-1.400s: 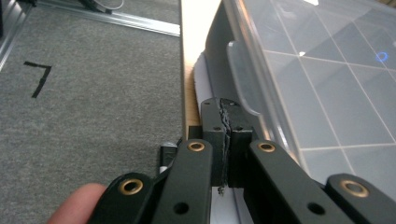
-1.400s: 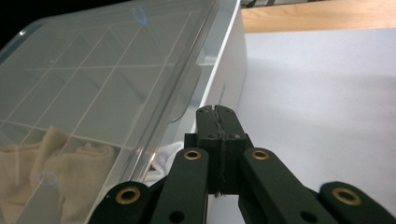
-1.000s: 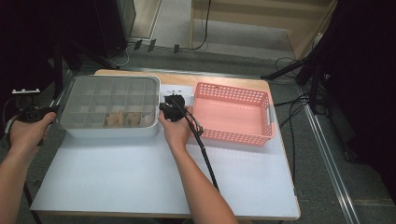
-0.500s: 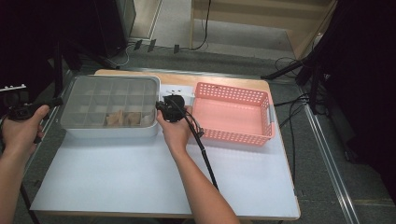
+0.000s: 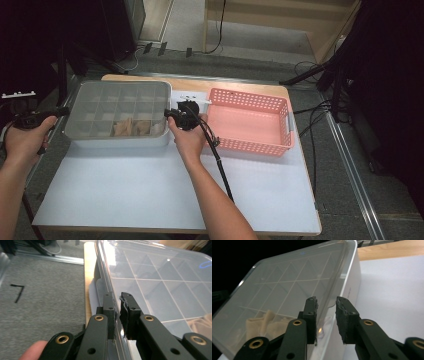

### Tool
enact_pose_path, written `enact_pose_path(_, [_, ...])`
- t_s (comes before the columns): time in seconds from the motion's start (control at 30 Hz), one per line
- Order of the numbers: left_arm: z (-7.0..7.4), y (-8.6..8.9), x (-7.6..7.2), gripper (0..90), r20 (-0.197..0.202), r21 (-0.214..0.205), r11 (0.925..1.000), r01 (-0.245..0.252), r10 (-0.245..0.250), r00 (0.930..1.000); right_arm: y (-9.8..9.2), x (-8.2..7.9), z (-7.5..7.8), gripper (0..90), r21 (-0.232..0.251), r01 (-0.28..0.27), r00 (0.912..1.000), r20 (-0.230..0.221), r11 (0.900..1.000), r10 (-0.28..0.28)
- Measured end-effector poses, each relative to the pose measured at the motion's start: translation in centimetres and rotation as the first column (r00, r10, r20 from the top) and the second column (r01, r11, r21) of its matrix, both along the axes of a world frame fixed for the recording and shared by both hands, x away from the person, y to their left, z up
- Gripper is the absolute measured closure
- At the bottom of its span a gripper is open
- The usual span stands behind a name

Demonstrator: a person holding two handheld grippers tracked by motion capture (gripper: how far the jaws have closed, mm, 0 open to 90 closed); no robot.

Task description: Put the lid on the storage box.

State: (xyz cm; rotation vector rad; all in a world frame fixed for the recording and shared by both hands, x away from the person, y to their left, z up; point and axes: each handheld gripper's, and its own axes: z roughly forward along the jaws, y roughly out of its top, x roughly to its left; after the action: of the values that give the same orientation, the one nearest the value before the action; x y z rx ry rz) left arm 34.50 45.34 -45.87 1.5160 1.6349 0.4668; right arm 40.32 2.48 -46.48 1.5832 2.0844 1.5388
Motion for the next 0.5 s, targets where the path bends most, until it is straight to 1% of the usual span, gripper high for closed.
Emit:
enact_pose_path(0.03, [-0.1,-0.1,0.1,84.0,0.000,-0.009,0.9999,0.009,-0.009,1.0000,0.1,-0.1,0.1,66.0,0.000,0.012,0.9999,-0.006,0.9999,-0.012])
enact_pose_path(0.07, [0.0,-0.1,0.2,84.0,0.000,-0.003,1.0000,0.004,-0.004,1.0000,0.2,0.0,0.0,63.4,0.005,0.016,0.9999,-0.004,0.9999,-0.016])
enact_pose_path(0.1, [0.0,-0.1,0.2,84.1,-0.002,-0.010,0.9999,0.005,-0.005,1.0000,0.3,0.2,0.0,59.7,0.015,0.029,0.9993,-0.022,0.9995,-0.028])
enact_pose_path(0.13, [0.0,-0.1,0.2,84.1,-0.002,-0.010,0.9999,0.005,-0.005,1.0000,0.3,0.5,-0.2,56.9,0.026,0.036,0.9989,-0.030,0.9990,-0.035])
enact_pose_path(0.17, [-0.1,0.0,0.3,84.2,-0.001,-0.029,0.9996,0.001,-0.001,1.0000,0.3,0.8,-0.3,56.0,0.038,0.038,0.9981,-0.050,0.9986,-0.036])
enact_pose_path(0.2, [-0.1,0.1,0.3,84.3,-0.002,-0.033,0.9995,0.001,-0.001,1.0000,0.3,1.1,-0.4,55.3,0.047,0.045,0.9966,-0.072,0.9979,-0.041])
enact_pose_path(0.23, [-0.1,0.2,0.3,84.2,-0.002,-0.038,0.9993,0.005,-0.005,1.0000,0.2,1.3,-0.6,55.3,0.059,0.059,0.9956,-0.077,0.9965,-0.054])
enact_pose_path(0.3, [-0.1,0.3,0.3,83.8,-0.003,-0.052,0.9986,0.010,-0.010,0.9999,0.1,1.8,-0.9,55.7,0.088,0.067,0.9938,-0.094,0.9938,-0.059])
enact_pose_path(0.33, [-0.1,0.5,0.3,81.9,-0.001,-0.067,0.9975,0.023,-0.023,0.9997,0.1,2.0,-1.0,56.5,0.107,0.071,0.9913,-0.118,0.9918,-0.058])
enact_pose_path(0.37, [-0.2,0.6,0.4,79.2,0.002,-0.088,0.9957,0.031,-0.031,0.9995,0.2,2.2,-1.2,58.8,0.119,0.072,0.9902,-0.127,0.9903,-0.057])
enact_pose_path(0.4, [-0.2,0.8,0.4,76.5,0.008,-0.105,0.9938,0.037,-0.036,0.9993,0.2,2.2,-1.3,60.4,0.125,0.074,0.9886,-0.140,0.9895,-0.056])
enact_pose_path(0.43, [-0.3,1.1,0.4,72.2,0.021,-0.117,0.9927,0.030,-0.027,0.9994,0.3,2.2,-1.3,60.6,0.122,0.078,0.9884,-0.139,0.9894,-0.061])
enact_pose_path(0.47, [-0.3,1.1,0.4,67.0,0.021,-0.117,0.9927,0.030,-0.027,0.9994,0.3,2.1,-1.3,61.6,0.119,0.084,0.9887,-0.134,0.9894,-0.068])
enact_pose_path(0.5, [-0.5,1.6,0.5,61.1,0.006,-0.087,0.9960,-0.018,0.018,0.9998,0.3,2.1,-1.3,62.6,0.111,0.088,0.9887,-0.131,0.9899,-0.073])
